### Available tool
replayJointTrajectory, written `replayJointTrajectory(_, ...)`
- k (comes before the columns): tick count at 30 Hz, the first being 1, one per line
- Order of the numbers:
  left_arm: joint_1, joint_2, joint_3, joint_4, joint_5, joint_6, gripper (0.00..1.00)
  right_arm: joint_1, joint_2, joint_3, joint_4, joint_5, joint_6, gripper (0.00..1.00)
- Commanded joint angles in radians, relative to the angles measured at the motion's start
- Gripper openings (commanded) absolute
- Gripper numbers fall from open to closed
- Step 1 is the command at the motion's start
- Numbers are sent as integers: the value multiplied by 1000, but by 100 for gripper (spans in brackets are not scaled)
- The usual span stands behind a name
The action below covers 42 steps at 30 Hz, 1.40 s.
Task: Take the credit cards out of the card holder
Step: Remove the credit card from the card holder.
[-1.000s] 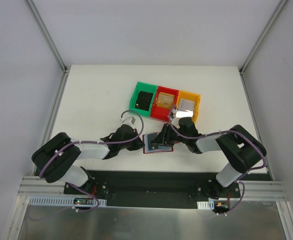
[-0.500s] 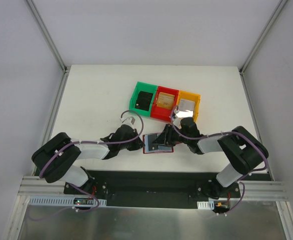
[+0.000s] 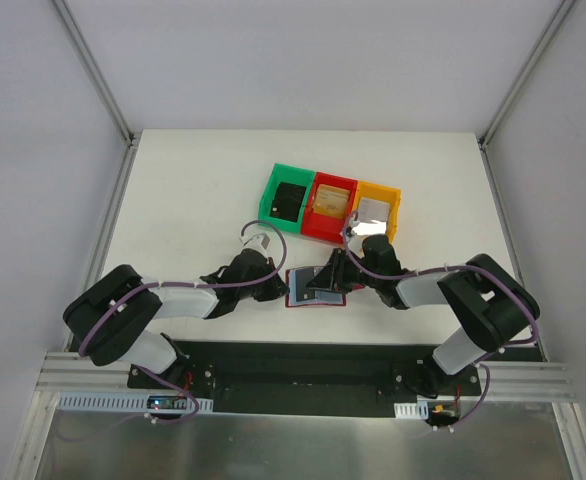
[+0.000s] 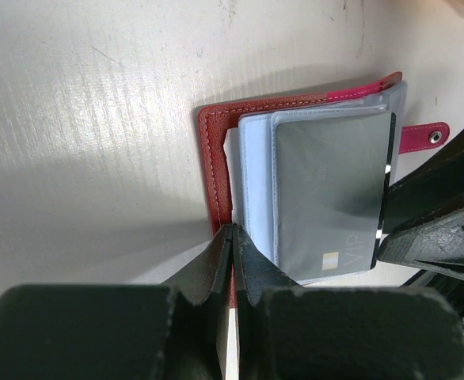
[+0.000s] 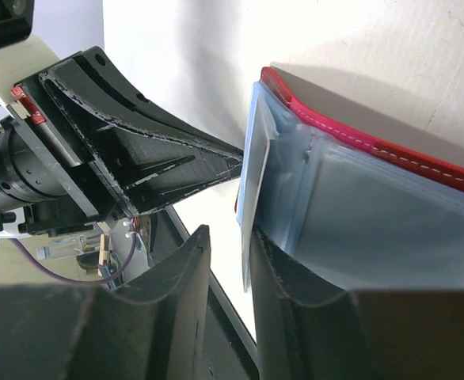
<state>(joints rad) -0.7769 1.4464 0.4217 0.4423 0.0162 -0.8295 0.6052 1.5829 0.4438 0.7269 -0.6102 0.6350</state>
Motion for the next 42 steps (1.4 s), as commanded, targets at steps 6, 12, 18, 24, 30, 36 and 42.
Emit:
replayJointTrajectory(6, 11, 22, -37, -126, -41, 13, 0, -13, -43, -5, 29, -22, -15, 21)
replayJointTrajectory(12, 13, 19, -41, -126, -47, 12, 0, -25, -50, -16, 29, -26, -15, 10)
replayJointTrajectory(18, 11, 14, -43, -129, -48, 12, 0, -33, -52, -20, 29, -31, -15, 8)
replayJointTrajectory(24, 11, 17, -43, -131, -48, 12, 0, -36, -54, -20, 29, -34, -17, 2)
replayJointTrajectory(30, 11, 17, -44, -132, -48, 10, 0, -41, -57, -22, 29, -37, -15, 1)
replayJointTrajectory(36, 13, 14, -43, -137, -47, 9, 0, -48, -60, -24, 29, -45, -14, 1)
replayJointTrajectory(42, 14, -50, -40, -137, -30, 21, 15, -47, -47, -22, 26, -42, -14, 1)
